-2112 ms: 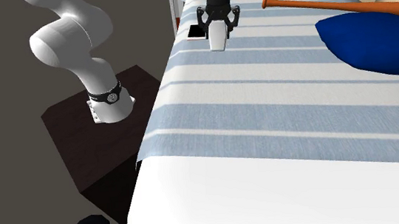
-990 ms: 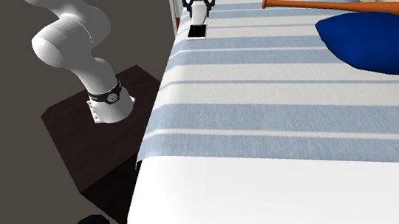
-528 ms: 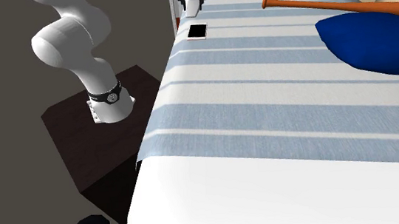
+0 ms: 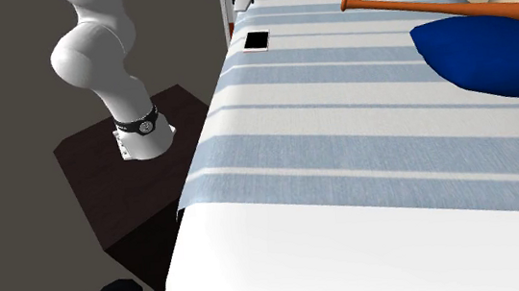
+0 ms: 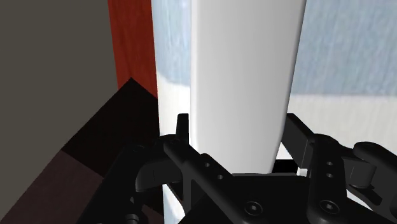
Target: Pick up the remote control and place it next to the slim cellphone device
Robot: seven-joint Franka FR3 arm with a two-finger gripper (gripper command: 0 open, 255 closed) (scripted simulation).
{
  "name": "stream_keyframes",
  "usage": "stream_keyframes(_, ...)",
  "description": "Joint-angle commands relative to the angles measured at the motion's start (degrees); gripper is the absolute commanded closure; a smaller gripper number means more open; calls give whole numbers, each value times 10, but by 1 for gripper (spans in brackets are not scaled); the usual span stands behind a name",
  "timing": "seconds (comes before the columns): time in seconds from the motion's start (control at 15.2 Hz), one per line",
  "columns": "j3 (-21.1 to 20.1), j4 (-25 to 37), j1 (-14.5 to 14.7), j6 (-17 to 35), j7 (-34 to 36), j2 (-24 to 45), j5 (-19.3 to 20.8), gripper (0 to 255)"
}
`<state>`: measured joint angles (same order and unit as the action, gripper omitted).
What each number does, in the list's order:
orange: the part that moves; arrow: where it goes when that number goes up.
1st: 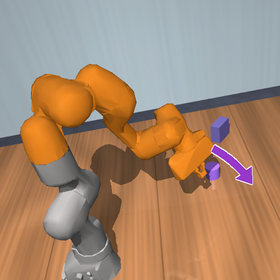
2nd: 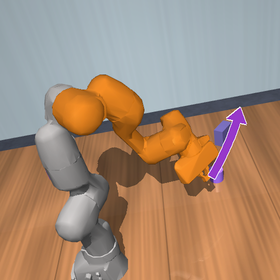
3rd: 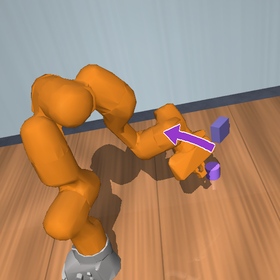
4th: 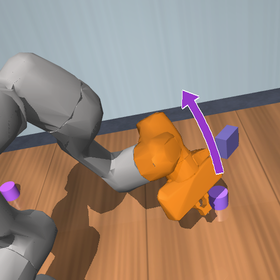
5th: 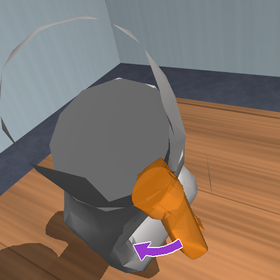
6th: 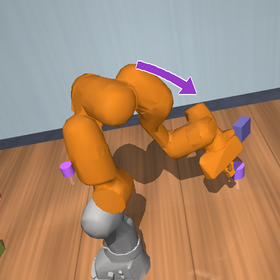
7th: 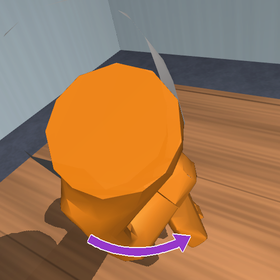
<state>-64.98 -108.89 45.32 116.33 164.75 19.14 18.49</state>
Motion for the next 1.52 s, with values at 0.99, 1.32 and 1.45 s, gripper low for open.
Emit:
stream_keyframes(0.99,107,25,144,54,80,103,88,255)
stream_keyframes(1.32,107,25,144,54,80,103,88,255)
stream_keyframes(1.45,107,25,144,54,80,103,88,255)
